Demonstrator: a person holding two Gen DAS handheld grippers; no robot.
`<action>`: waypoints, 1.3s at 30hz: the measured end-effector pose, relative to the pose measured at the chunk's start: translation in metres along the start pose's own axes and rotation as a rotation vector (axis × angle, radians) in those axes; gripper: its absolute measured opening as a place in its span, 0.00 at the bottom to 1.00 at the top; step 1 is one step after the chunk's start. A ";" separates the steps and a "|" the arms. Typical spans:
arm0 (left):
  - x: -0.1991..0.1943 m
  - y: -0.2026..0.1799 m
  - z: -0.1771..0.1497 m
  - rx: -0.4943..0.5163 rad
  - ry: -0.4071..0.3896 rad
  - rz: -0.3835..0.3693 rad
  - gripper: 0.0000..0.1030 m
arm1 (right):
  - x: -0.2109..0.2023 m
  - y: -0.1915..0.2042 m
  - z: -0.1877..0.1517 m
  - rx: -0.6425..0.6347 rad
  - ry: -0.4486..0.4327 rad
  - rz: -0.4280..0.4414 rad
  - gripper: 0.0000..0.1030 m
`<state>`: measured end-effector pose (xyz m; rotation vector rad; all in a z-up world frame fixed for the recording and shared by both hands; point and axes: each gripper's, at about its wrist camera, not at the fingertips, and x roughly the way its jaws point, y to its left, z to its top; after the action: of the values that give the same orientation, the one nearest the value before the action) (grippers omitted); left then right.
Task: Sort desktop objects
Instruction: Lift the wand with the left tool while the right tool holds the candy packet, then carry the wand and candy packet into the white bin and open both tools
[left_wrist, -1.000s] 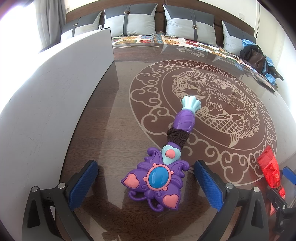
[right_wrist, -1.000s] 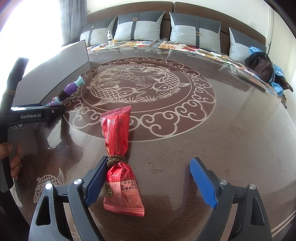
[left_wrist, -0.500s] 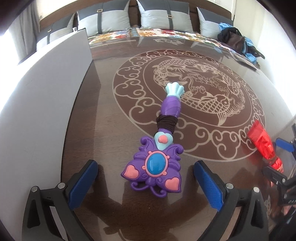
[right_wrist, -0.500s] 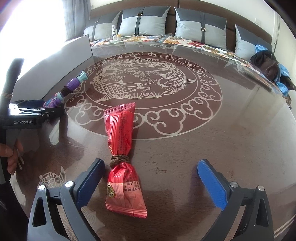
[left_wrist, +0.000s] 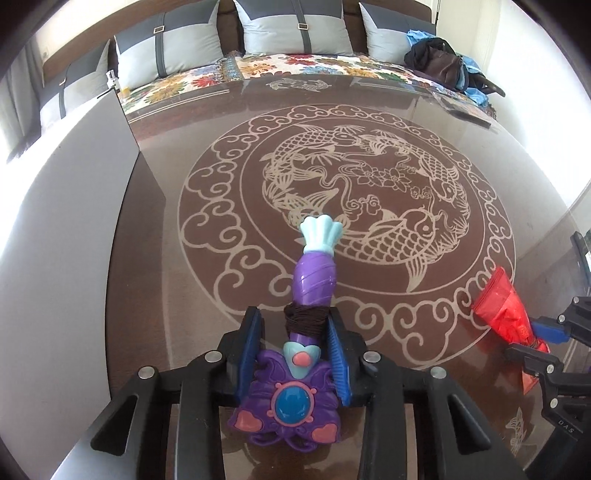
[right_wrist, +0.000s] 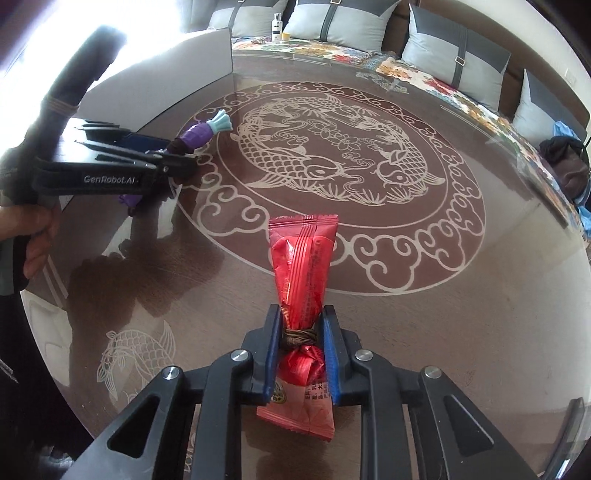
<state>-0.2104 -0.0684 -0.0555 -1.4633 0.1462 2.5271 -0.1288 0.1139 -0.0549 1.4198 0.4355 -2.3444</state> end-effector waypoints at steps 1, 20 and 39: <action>-0.004 0.004 -0.001 -0.018 -0.012 -0.010 0.20 | -0.002 0.000 0.000 0.006 0.004 0.007 0.21; -0.248 0.120 -0.062 -0.277 -0.444 -0.139 0.20 | -0.125 0.079 0.118 -0.042 -0.271 0.228 0.21; -0.179 0.256 -0.111 -0.467 -0.123 0.174 0.76 | -0.028 0.279 0.196 -0.068 -0.024 0.451 0.60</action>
<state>-0.0907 -0.3633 0.0382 -1.4902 -0.3774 2.9238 -0.1419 -0.2153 0.0376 1.2971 0.1621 -1.9622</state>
